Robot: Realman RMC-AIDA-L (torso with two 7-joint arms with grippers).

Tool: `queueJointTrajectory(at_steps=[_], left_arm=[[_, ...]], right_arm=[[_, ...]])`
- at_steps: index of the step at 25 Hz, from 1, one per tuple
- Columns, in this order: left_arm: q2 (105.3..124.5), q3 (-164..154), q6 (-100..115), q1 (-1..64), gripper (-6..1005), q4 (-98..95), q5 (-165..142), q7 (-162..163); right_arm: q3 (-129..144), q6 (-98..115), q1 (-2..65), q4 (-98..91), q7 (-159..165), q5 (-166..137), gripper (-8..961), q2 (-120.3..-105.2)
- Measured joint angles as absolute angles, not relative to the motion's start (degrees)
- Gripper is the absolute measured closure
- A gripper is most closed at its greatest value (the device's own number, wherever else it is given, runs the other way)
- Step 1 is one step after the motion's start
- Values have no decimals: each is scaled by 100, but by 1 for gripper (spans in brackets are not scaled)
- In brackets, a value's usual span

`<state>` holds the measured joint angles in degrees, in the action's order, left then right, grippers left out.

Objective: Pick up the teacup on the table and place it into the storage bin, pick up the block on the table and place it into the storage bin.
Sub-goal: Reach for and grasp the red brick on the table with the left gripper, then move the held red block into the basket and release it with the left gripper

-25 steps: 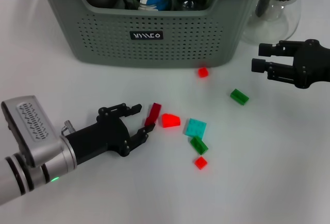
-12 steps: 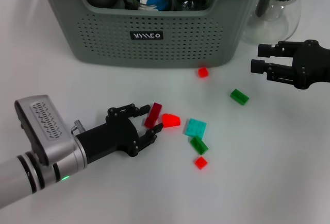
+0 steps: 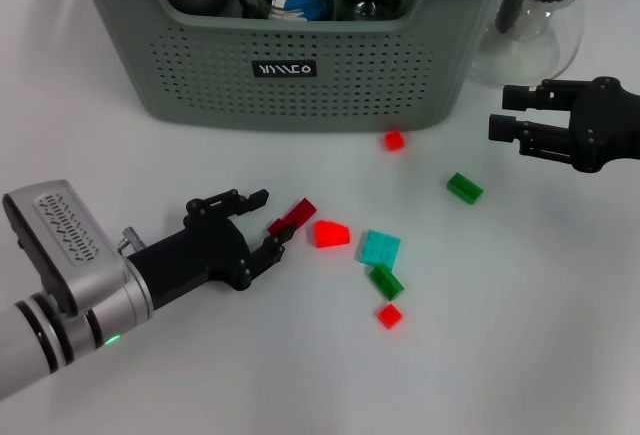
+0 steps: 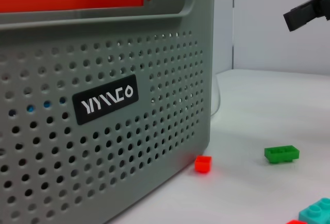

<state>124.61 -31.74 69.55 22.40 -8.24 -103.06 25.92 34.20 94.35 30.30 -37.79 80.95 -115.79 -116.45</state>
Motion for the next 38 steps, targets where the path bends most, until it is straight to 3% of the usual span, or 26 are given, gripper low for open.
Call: queueJointTrajectory(at_steps=[29, 31, 38], left_arm=[[12457, -3287, 6667, 2347, 557, -750, -10376, 2923], [12453, -3297, 6667, 2354, 786, -763, -10379, 3048], [12411, -3306, 7989, 2014, 816, -1541, -10468, 4150]], right_arm=[[3419, 9430, 3026, -3779, 8095, -11584, 430, -11654], [3418, 9432, 3026, -3779, 8095, -11584, 430, -11654], [3419, 9459, 2984, -3779, 8095, -11559, 429, -11638]])
